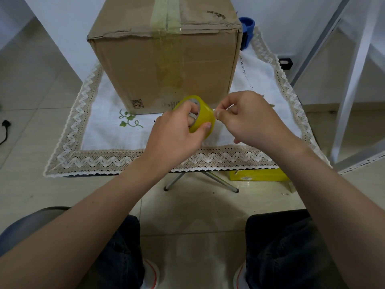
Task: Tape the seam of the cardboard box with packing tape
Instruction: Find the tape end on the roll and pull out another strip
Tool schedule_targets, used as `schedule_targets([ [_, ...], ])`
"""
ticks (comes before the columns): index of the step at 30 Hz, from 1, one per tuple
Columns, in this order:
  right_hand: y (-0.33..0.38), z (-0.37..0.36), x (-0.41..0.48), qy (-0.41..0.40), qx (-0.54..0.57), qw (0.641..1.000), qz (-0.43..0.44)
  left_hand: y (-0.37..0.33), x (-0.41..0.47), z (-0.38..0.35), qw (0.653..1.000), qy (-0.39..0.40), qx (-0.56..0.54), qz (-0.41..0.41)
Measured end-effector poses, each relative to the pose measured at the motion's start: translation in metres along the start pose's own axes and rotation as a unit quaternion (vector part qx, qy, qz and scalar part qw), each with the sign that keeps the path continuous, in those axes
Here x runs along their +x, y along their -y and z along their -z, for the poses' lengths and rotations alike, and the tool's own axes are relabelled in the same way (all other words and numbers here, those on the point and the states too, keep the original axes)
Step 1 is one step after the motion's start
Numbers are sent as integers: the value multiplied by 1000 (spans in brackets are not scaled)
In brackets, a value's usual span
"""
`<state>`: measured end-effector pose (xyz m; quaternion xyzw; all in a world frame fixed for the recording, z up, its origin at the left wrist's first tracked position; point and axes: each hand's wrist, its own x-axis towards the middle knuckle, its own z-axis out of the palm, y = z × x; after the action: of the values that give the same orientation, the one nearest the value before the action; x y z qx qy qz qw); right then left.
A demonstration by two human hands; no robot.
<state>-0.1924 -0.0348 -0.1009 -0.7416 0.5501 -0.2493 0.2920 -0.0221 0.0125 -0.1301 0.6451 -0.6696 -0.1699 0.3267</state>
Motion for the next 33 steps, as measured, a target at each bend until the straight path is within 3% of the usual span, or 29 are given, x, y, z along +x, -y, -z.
schedule_targets([
  [8,1,4,-1,61,160,983,-62,1,-6,2,999,-9,-31,6],
  [19,-3,-4,4,16,267,959,-92,0,-5,3,1000,-19,-11,-5],
  [33,5,-16,-4,-85,53,995,-15,-3,-3,0,1000,-3,3,20],
])
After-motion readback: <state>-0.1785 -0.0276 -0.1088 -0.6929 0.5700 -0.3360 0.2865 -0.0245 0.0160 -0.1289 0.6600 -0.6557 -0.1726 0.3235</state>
